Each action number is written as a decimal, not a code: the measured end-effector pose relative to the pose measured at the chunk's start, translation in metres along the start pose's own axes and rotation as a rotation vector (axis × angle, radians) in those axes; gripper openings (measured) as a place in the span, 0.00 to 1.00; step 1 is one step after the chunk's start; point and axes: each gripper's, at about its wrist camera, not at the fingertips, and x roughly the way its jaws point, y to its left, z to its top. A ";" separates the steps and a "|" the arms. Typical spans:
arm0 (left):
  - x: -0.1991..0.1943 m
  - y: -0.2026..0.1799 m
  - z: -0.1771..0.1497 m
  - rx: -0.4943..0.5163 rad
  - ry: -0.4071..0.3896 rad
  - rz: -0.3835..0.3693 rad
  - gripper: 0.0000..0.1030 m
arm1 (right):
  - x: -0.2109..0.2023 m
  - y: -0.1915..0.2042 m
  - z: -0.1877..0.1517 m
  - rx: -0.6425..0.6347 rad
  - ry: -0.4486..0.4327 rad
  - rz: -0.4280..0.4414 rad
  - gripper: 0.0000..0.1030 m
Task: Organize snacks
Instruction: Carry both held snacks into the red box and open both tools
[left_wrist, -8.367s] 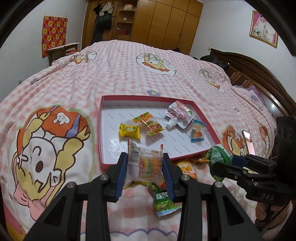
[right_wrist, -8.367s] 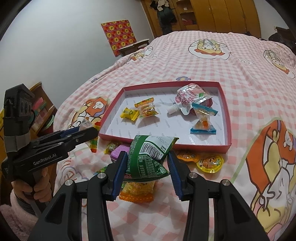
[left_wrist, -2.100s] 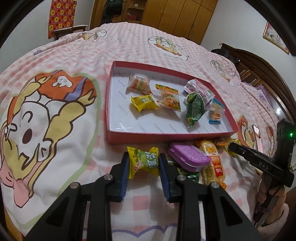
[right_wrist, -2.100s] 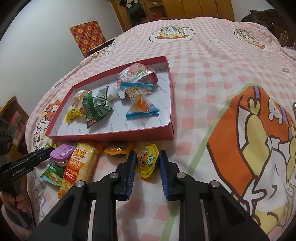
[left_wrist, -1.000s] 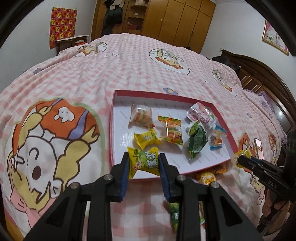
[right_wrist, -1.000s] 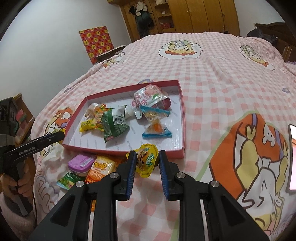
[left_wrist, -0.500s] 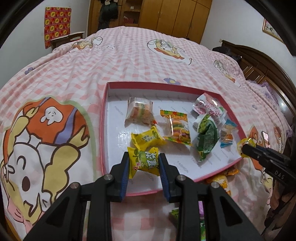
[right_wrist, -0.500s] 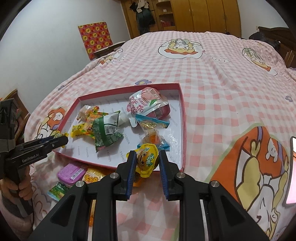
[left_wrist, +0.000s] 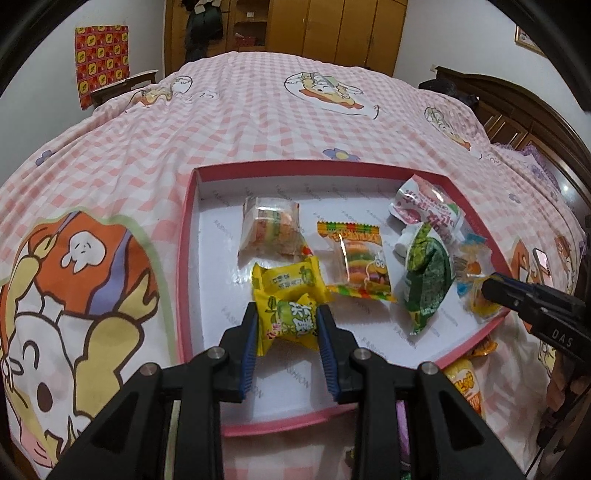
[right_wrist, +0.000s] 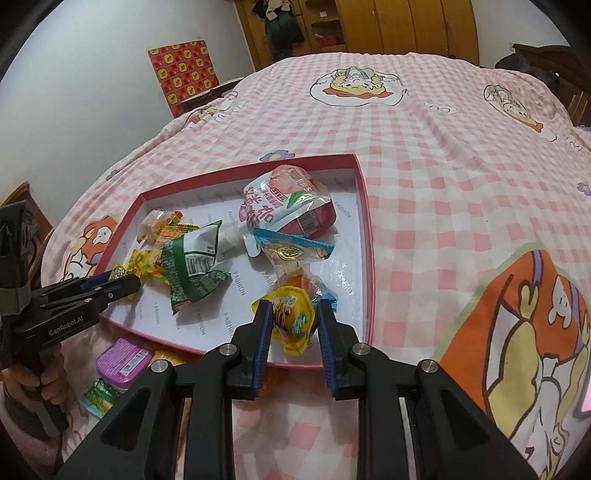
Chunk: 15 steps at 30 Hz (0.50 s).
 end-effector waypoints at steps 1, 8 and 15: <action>0.001 0.000 0.001 0.001 -0.001 0.001 0.30 | 0.001 -0.001 0.000 0.003 -0.001 0.000 0.24; 0.007 0.000 0.006 0.011 -0.007 0.012 0.30 | 0.004 -0.003 0.002 0.011 -0.015 0.006 0.24; 0.009 0.001 0.008 0.007 -0.010 0.013 0.30 | 0.004 -0.001 0.001 0.006 -0.020 0.005 0.24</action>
